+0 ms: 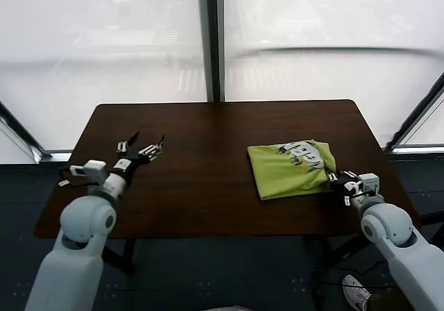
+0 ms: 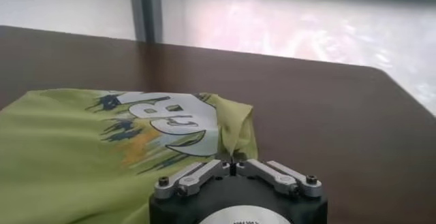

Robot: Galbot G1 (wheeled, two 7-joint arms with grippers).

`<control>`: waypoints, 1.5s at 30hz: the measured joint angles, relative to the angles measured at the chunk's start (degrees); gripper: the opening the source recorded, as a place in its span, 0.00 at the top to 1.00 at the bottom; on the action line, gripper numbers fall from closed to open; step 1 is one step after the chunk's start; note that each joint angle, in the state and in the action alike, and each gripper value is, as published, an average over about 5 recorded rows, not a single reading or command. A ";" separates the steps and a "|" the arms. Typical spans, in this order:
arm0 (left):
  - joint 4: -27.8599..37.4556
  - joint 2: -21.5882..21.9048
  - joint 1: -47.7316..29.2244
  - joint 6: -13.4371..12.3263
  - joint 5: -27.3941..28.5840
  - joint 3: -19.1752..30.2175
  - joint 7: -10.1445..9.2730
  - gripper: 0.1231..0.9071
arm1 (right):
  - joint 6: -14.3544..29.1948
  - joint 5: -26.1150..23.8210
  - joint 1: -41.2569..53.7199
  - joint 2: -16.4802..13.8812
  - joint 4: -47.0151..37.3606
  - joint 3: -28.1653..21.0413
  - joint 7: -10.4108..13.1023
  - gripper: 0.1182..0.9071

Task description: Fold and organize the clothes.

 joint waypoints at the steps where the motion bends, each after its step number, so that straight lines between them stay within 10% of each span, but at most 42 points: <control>1: -0.27 0.01 -0.01 0.03 -0.02 -0.04 -0.20 0.00 | -0.03 -0.43 0.04 -0.11 1.06 0.57 0.20 0.00; 7: -1.76 -0.14 0.50 0.13 0.30 -0.01 -0.90 0.00 | 2.23 -6.50 2.22 1.35 6.14 -2.09 2.94 0.00; 17: -1.97 -1.39 1.97 -0.08 1.45 -0.22 -0.92 0.00 | 0.72 -23.89 10.45 9.92 6.08 -25.28 9.74 0.00; 24: -1.88 -1.84 2.69 -0.30 1.73 -0.55 -0.72 0.00 | -3.53 -25.96 15.55 15.61 2.91 -36.92 13.67 0.00; 45: -1.85 -2.68 3.67 -0.69 2.14 -0.79 -0.48 0.00 | -8.01 -30.50 18.92 20.39 -4.04 -42.32 14.30 0.12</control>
